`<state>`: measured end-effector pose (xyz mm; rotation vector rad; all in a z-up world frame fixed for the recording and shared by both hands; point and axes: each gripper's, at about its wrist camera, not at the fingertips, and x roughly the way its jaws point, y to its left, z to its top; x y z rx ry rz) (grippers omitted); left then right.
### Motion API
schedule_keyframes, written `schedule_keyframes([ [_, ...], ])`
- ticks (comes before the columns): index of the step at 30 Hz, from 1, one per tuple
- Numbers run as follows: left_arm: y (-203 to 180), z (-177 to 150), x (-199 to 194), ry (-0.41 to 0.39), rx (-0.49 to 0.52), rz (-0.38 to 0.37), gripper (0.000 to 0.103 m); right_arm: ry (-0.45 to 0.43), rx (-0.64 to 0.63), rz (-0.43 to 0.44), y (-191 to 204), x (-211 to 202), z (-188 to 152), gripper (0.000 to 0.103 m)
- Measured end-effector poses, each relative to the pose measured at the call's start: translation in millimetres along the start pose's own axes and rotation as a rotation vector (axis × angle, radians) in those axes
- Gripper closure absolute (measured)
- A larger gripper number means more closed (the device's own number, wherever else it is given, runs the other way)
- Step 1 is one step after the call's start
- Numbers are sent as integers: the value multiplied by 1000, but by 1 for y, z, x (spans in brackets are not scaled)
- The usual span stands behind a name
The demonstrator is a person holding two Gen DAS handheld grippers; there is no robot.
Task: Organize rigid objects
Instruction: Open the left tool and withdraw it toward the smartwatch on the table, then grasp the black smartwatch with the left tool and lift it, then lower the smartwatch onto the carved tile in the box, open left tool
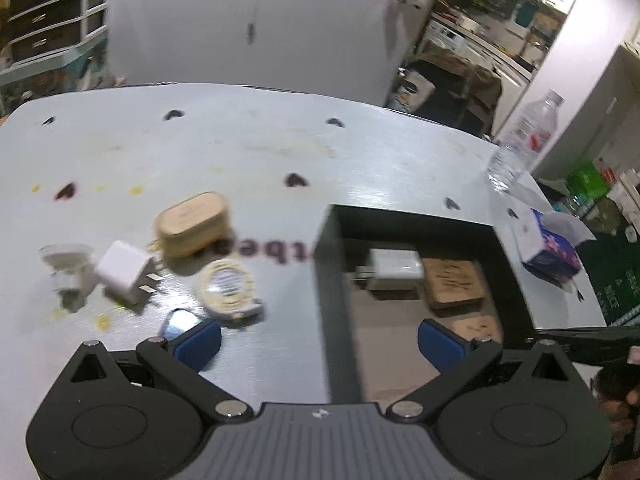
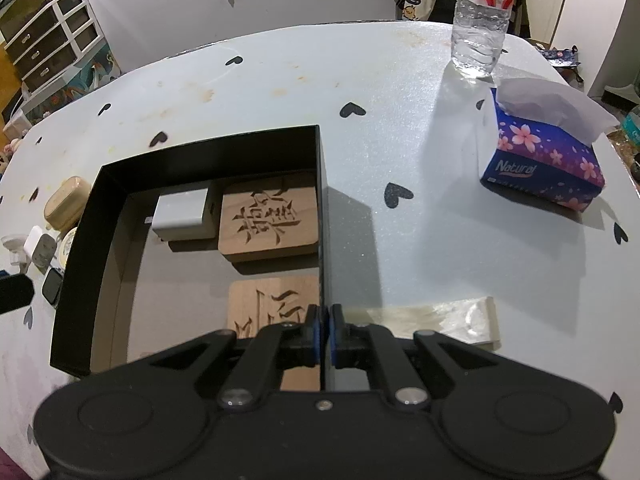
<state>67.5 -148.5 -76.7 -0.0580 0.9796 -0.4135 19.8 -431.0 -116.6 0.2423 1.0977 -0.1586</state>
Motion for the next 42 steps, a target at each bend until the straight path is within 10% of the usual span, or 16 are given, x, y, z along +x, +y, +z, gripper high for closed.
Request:
schedule_keyframes([
  [9,55,-17,14,-24,90,23,2,-1,5,-1,0,1,0,98],
  [27,72,-6,60,64,268,87,55,1,19,-3,-2,2,-1,98],
  [34,70,-6,50,72,231,113,56,0,19,-4,-2,2,-1,98],
  [42,33,15,10,-17,155,-26,56,-5,15,-5,-1,1,-1,98],
])
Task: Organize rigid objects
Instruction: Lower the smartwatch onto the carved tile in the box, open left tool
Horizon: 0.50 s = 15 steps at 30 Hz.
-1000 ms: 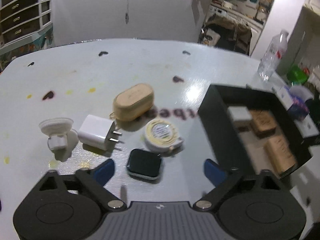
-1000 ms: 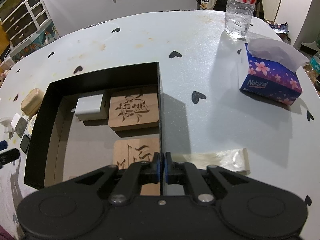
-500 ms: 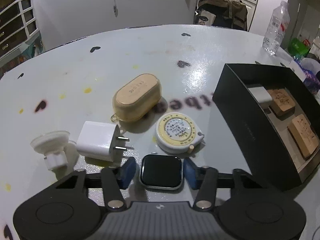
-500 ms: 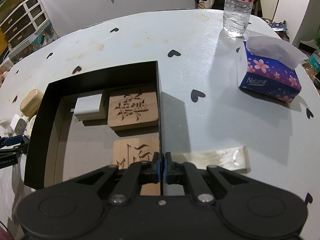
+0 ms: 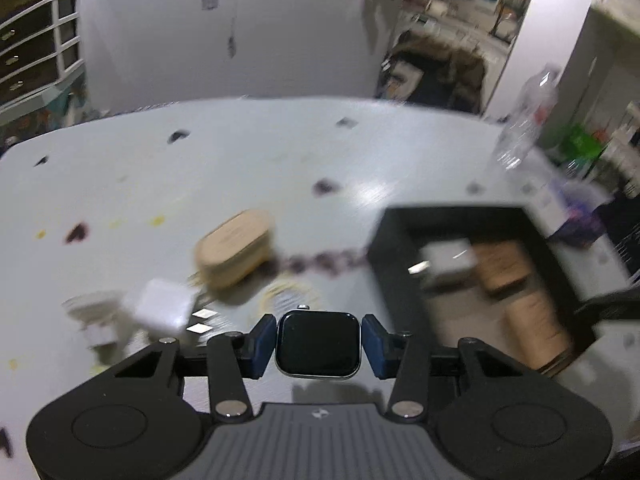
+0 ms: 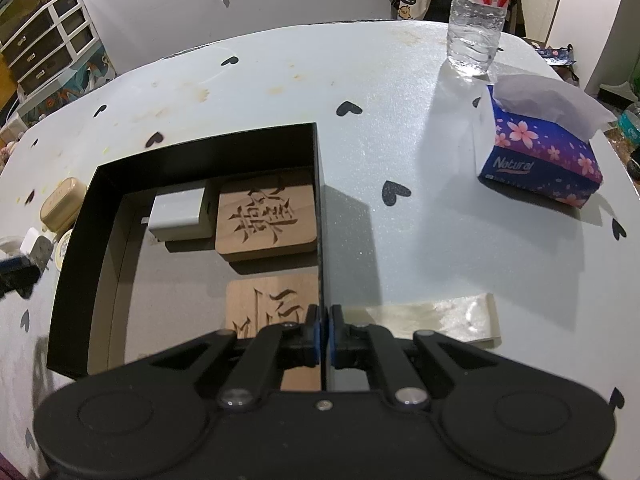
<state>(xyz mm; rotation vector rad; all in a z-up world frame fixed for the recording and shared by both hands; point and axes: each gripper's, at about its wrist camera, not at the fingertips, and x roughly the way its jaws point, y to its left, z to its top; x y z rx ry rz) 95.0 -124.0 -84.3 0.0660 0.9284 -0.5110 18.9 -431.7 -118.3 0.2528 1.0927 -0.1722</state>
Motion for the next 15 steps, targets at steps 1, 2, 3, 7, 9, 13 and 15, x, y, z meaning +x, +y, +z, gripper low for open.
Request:
schedule_keyframes([
  [1,-8,4,-3,-11,-2,-25,56,-1,2,1,0,0,0,98],
  [2,-17,8,-4,-19,1,-49,56,-2,3,2,0,0,0,98],
  [3,-26,12,-4,-23,7,-72,56,-2,3,2,0,0,-1,98],
  [7,-62,28,5,-6,24,-168,56,-3,-1,-1,0,0,-1,98],
  [9,-77,36,18,20,25,-192,56,-4,-4,-3,1,0,-1,98],
  [13,-107,48,45,57,54,-220,56,-5,-2,-1,1,-1,-1,98],
  [15,-121,52,59,75,86,-229,56,-7,1,2,0,-1,-1,98],
])
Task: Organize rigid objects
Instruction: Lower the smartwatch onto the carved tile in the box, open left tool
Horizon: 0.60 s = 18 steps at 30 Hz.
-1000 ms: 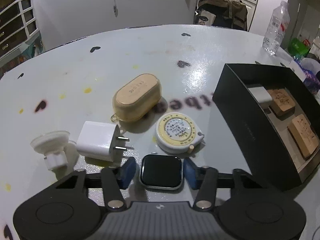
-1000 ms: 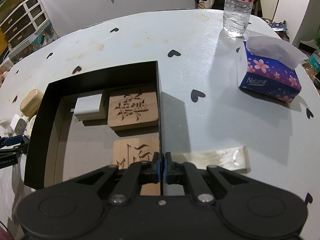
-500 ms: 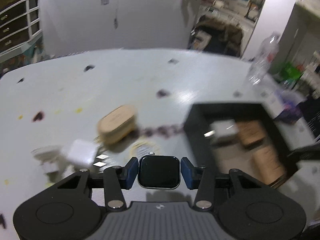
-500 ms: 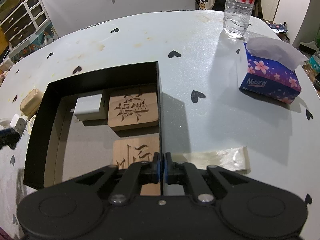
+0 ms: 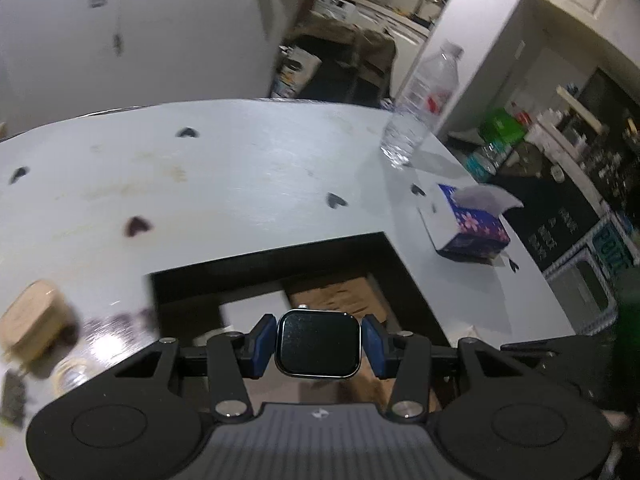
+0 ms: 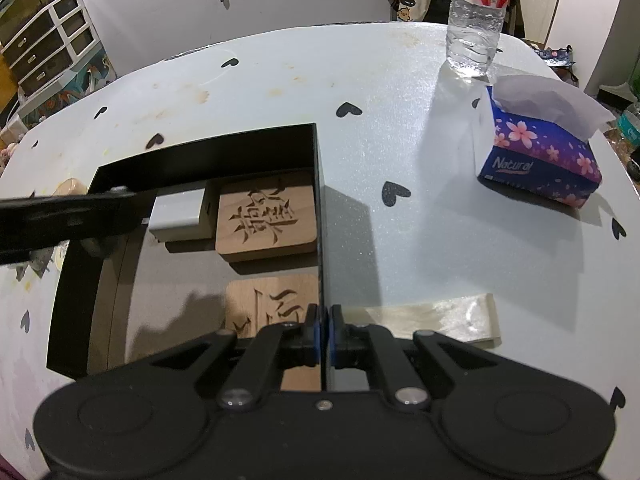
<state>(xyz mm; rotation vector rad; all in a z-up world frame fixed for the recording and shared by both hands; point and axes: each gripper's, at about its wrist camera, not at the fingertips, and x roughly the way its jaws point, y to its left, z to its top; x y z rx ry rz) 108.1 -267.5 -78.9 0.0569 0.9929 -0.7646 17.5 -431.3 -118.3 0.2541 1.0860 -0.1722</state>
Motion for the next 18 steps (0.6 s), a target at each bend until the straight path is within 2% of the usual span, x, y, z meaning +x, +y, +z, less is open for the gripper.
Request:
schedule_keyframes([
  [9,-24,15,56,40,167,19,56,-6,6,16,-4,0,-1,98],
  [13,-26,17,70,60,206,13,55,-7,7,18,-4,0,-1,98],
  [18,-26,15,81,82,209,1,55,-7,8,17,-4,0,-1,98],
])
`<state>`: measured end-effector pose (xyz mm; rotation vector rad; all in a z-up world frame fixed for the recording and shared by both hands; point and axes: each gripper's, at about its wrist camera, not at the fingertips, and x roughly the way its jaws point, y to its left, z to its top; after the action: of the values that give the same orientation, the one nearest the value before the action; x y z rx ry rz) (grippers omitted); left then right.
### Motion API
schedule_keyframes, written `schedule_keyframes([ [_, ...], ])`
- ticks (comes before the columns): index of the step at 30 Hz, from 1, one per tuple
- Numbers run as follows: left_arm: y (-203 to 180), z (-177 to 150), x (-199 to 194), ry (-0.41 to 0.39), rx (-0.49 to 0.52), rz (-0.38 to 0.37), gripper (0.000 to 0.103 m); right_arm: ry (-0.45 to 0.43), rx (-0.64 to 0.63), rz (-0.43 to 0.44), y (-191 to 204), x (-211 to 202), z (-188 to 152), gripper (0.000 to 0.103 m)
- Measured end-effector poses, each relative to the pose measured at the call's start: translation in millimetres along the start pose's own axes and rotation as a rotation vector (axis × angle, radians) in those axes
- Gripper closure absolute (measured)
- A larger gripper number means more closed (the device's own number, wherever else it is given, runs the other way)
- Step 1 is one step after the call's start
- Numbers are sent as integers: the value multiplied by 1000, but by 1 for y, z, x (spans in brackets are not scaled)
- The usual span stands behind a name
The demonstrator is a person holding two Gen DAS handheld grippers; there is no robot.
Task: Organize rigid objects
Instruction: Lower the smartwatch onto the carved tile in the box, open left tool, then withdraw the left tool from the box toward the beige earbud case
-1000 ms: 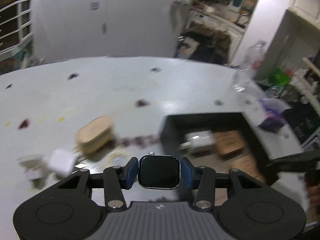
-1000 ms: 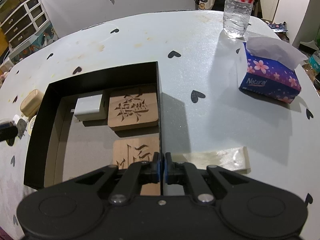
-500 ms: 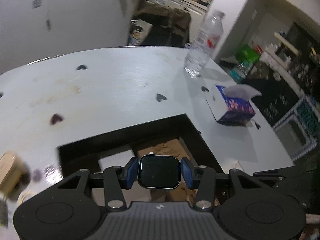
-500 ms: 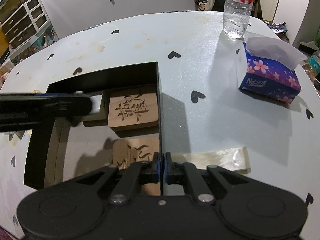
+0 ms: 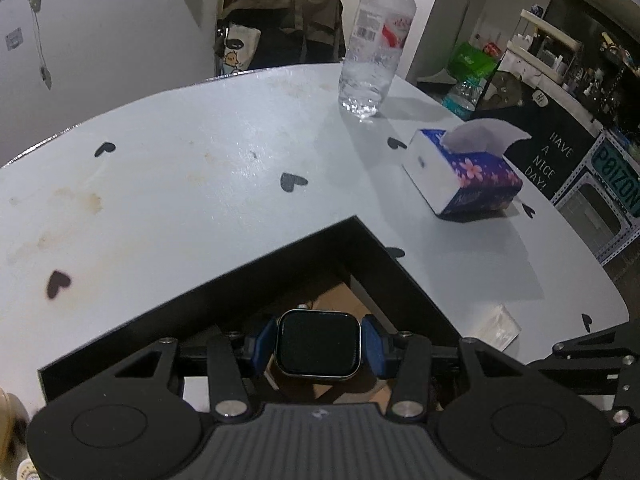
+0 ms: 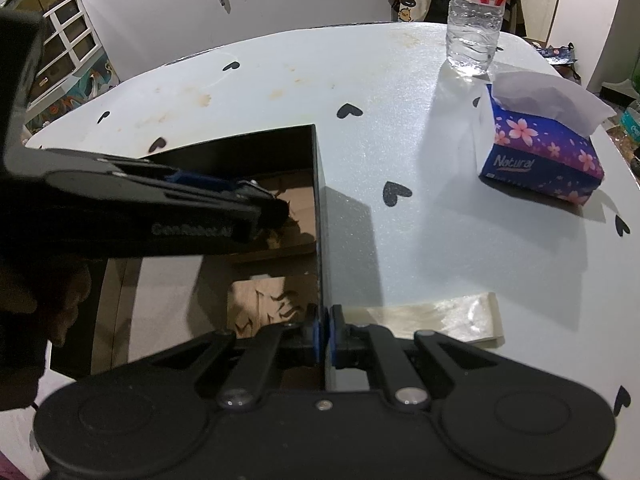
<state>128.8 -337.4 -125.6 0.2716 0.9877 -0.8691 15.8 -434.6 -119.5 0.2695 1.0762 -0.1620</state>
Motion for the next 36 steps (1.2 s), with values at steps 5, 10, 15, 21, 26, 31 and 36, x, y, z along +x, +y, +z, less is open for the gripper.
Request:
schedule_keyframes([
  [5,2,-3,-5,-27,-34,-6,36,0,-2,-3,1,0,0,98],
  [10,-1,-9,-24,-39,-37,-6,31,1,-3,-4,1,0,0,98],
  [15,-2,-16,-44,-46,-41,-10,30,3,-4,-3,2,0,0,98],
  [21,-8,-26,-72,-63,-51,-2,17,5,-6,-3,2,0,1,98],
  [26,-9,-35,-92,-79,-75,11,9,9,-12,-7,3,2,0,98],
  [31,-10,-47,-109,-89,-96,28,3,9,-11,-4,2,2,0,98],
  [36,-7,-57,-125,-104,-114,57,0,8,-10,-4,2,2,0,98],
])
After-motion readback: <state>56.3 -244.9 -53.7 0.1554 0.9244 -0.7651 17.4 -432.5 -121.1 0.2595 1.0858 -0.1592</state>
